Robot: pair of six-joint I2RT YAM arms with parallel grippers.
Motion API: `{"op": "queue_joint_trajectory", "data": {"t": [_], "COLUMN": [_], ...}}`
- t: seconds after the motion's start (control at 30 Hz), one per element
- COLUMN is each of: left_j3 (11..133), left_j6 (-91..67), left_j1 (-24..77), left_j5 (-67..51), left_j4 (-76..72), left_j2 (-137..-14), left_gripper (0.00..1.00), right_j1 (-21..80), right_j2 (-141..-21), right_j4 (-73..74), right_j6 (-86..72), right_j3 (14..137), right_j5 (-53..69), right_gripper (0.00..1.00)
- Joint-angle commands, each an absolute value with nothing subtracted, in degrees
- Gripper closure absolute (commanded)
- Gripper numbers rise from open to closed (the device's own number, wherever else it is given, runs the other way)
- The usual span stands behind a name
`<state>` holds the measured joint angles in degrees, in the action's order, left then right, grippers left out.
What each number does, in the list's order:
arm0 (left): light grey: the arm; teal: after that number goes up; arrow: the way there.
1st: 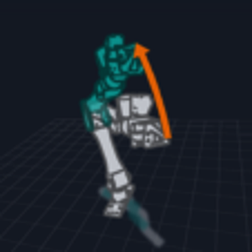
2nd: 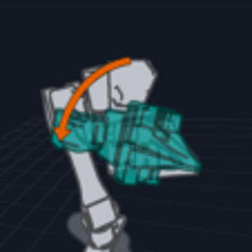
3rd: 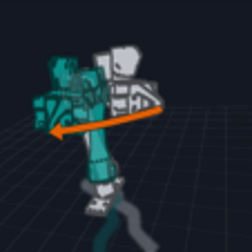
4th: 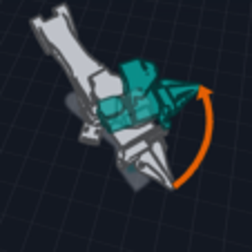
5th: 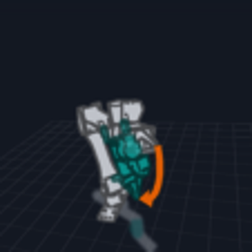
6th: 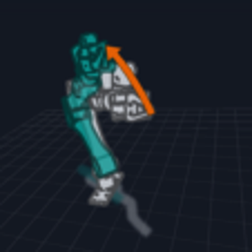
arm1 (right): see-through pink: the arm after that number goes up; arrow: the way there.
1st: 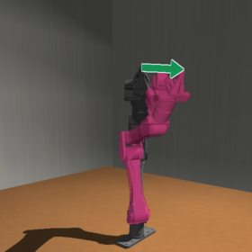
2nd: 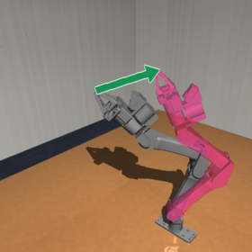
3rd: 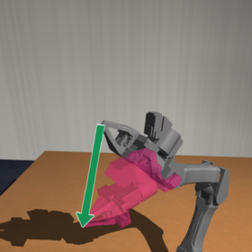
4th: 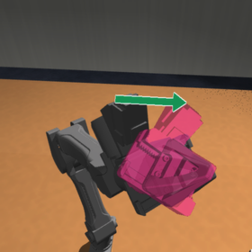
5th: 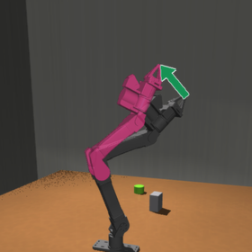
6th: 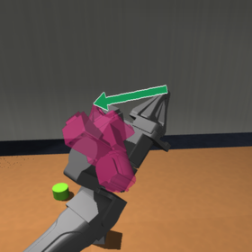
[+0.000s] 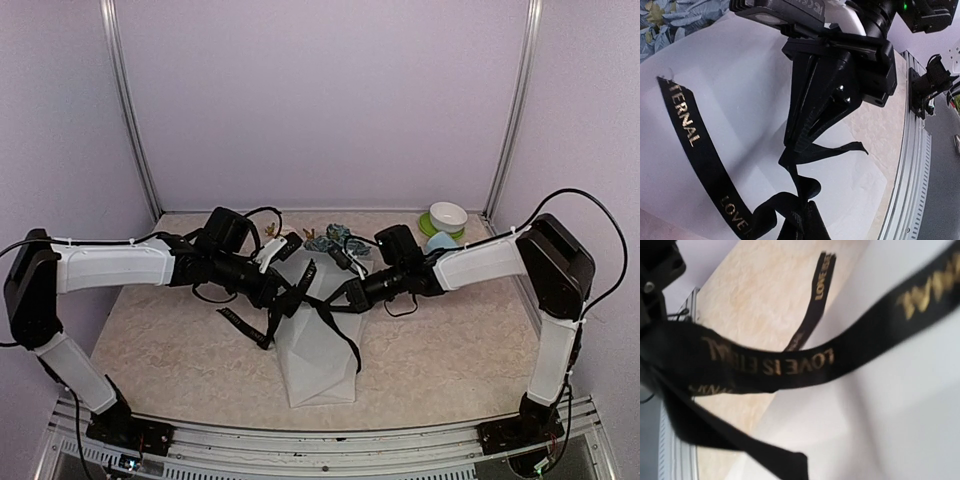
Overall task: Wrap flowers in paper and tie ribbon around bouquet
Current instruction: Cross the ribbon over the folded bouquet.
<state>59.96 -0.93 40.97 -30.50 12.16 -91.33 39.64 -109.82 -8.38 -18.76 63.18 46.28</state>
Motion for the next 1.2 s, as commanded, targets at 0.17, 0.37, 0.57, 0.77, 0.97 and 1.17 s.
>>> {"op": "queue_joint_trajectory", "data": {"t": [0.17,0.37,0.57,0.77,0.97,1.17], "left_j3": [58.61,62.52,64.71,65.42,66.68,67.41], "left_j6": [-9.96,-11.99,-11.89,-11.31,-10.27,-10.64], "left_j1": [41.31,40.53,40.44,39.64,39.02,37.75], "left_j5": [-38.21,-38.83,-39.24,-38.91,-39.20,-40.64], "left_j4": [-3.00,-6.16,-6.90,-7.09,-6.46,-7.70], "left_j2": [-95.55,-101.16,-103.92,-105.37,-107.52,-112.03], "left_gripper": [1.00,1.00,1.00,1.00,1.00,1.00], "right_j1": [38.32,38.32,38.32,38.32,38.32,40.72], "right_j2": [-111.69,-110.33,-104.80,-104.00,-100.42,-94.94], "right_j4": [-7.39,-5.58,-6.96,-5.39,-4.59,-6.42], "right_j6": [-19.60,-18.94,-18.50,-18.24,-19.32,-18.45], "right_j3": [64.28,64.25,61.36,61.20,60.09,57.66], "right_j5": [39.63,36.56,32.47,30.29,25.74,21.11], "right_gripper": [1.00,0.88,0.84,0.78,0.56,0.67]}}
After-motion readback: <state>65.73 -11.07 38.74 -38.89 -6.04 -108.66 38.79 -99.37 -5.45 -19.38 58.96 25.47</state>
